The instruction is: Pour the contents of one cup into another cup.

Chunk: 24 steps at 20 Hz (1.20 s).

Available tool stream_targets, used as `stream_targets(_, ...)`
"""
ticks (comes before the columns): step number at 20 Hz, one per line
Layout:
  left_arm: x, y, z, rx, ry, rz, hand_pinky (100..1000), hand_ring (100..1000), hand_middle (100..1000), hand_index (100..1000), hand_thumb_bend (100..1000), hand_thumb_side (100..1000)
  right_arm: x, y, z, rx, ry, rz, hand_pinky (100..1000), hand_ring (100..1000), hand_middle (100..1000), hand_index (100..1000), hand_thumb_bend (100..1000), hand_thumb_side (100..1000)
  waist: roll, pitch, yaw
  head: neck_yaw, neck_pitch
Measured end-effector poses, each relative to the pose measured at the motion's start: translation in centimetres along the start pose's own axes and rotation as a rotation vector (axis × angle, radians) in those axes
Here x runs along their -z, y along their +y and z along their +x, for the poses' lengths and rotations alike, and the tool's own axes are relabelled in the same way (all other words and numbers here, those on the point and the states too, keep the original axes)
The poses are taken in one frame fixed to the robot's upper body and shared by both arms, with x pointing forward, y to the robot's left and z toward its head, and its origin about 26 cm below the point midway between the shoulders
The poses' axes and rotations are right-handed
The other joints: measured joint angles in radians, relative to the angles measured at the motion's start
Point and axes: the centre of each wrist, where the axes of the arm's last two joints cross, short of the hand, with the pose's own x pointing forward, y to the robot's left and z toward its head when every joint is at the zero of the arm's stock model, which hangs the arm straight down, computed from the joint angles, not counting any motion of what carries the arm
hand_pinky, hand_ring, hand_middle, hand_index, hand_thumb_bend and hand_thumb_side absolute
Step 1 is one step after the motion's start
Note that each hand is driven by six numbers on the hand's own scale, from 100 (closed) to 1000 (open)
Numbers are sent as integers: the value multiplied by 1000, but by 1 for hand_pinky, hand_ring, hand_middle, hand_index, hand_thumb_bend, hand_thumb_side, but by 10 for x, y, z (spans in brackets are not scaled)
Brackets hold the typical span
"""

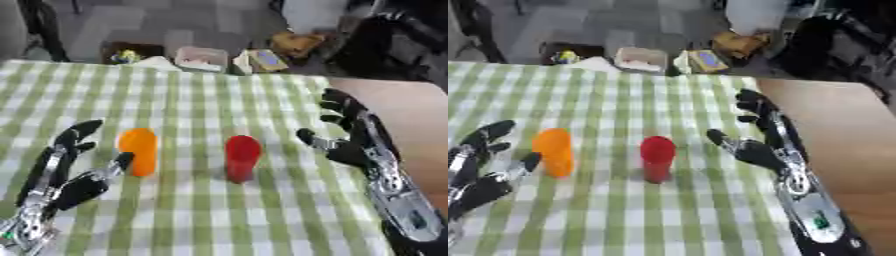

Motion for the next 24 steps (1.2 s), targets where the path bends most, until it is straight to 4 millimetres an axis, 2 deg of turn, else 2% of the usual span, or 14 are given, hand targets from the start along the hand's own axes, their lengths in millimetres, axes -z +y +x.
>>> stream_targets(10,18,-10,-5,20,-3,8,871,938,832,856,583,348,1,2,3,8,-9,3,754,841,894,797,703,262,0,14,-15,11,-8)
stream_targets(24,33,-21,-12,37,-2,10,861,938,837,861,592,353,3,3,5,11,-18,4,753,841,894,797,702,264,-5,33,-32,20,-8)
